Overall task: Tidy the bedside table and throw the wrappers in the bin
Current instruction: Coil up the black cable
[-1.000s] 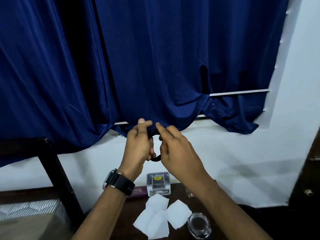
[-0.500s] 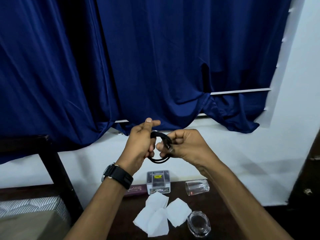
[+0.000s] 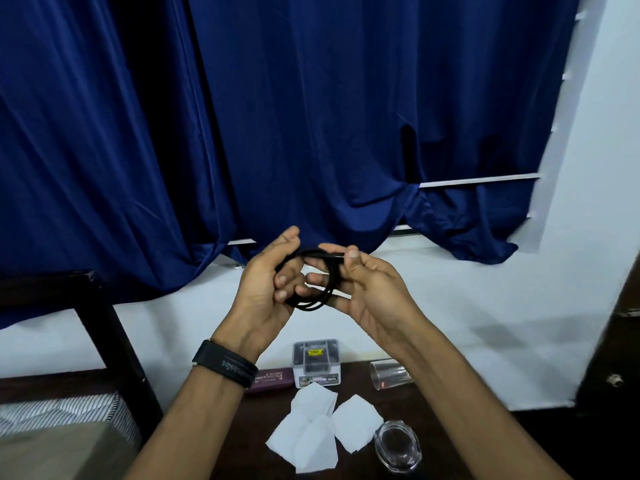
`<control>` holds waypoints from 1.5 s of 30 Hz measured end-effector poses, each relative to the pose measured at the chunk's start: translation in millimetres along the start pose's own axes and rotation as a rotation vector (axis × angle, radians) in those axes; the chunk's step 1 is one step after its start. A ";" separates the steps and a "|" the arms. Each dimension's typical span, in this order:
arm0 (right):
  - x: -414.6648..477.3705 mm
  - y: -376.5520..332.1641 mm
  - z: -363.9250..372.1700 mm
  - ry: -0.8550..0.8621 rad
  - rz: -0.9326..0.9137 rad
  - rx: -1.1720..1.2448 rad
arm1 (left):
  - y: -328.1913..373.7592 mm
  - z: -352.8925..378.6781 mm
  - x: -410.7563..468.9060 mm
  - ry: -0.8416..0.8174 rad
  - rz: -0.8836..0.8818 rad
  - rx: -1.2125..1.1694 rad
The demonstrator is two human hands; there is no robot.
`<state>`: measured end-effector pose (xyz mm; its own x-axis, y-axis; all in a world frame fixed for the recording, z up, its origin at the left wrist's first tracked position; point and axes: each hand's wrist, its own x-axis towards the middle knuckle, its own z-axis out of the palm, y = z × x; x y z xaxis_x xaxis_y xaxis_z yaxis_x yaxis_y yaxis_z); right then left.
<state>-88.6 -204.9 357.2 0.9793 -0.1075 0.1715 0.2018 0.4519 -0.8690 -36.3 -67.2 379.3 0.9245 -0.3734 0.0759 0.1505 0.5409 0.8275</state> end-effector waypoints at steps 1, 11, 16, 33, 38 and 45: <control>0.5 -0.4 -1.0 0.001 0.007 -0.008 | -0.1 -1.6 -0.7 0.003 -0.005 -0.004; 0.4 12.5 -3.1 0.052 -0.083 -0.254 | -2.5 -5.5 -2.9 -0.012 -0.021 -0.035; 2.3 14.0 -5.4 0.224 -0.260 -0.442 | -8.9 -7.5 -5.4 -0.106 -0.021 0.011; -9.5 0.2 -2.5 0.029 -0.055 -0.172 | -12.7 -11.3 -3.7 0.072 0.044 -0.096; -8.4 4.7 -6.1 0.023 0.031 -0.270 | -19.1 -16.7 -4.0 -0.017 -0.001 -0.082; -10.6 5.1 -11.2 0.002 0.072 -0.294 | -24.0 -18.8 -14.1 -0.116 -0.049 -0.097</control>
<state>-98.2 -211.4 345.8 0.9908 -0.0867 0.1039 0.1183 0.1826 -0.9760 -46.3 -60.8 347.9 0.8697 -0.4823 0.1051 0.2326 0.5883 0.7745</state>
